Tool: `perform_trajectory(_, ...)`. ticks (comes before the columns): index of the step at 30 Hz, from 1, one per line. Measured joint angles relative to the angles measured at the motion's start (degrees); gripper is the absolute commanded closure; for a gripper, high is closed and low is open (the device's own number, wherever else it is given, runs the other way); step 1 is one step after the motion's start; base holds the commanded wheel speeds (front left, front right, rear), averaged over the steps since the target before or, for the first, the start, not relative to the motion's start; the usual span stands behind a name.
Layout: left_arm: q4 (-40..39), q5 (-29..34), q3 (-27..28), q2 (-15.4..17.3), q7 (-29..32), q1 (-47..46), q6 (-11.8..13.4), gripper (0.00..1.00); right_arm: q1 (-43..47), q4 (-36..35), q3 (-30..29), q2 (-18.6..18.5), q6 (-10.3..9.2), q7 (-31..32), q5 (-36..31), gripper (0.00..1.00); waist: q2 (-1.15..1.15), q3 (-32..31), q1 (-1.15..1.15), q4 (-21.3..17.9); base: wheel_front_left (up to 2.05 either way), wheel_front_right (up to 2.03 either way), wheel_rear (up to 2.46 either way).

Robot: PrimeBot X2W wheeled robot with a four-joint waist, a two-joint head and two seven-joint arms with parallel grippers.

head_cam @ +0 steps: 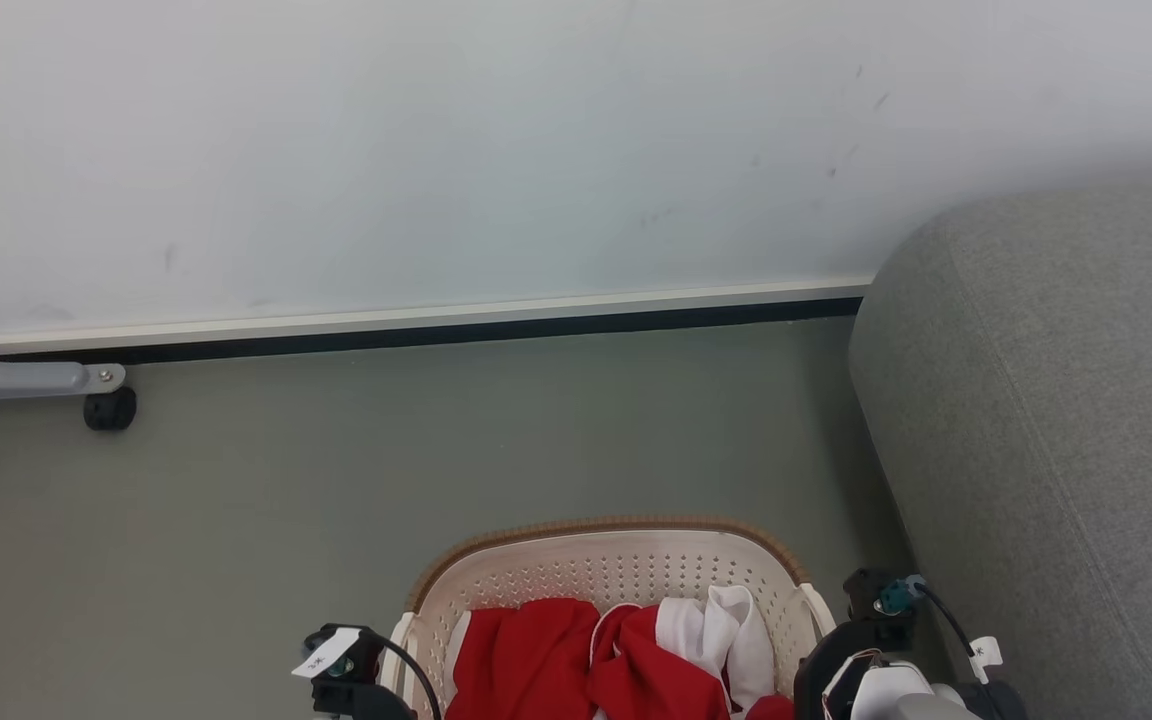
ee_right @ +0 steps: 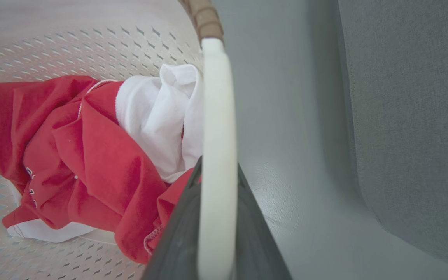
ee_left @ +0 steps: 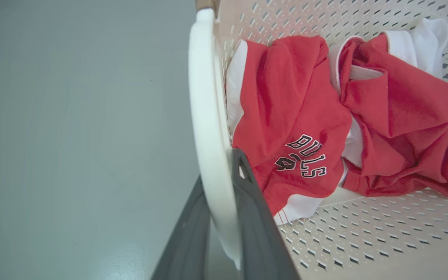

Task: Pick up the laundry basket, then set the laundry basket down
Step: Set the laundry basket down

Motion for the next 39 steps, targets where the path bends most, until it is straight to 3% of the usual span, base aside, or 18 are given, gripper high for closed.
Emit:
perform_trajectory(11,-0.3,0.0,0.1,0.2,-1.6,-1.0,0.1,1.00,-1.1,-0.3,0.2,0.0,-0.44,-2.4,0.2,1.00,0.00,4.0,0.00,0.2,0.00,0.00,0.00)
perform_trajectory(39,-2.8,0.0,0.3,1.4,-6.0,-12.8,1.0,1.00,-12.9,0.2,-0.5,-0.4,-0.98,-8.9,0.0,1.00,0.00,21.0,0.01,1.4,0.00,0.00,0.00)
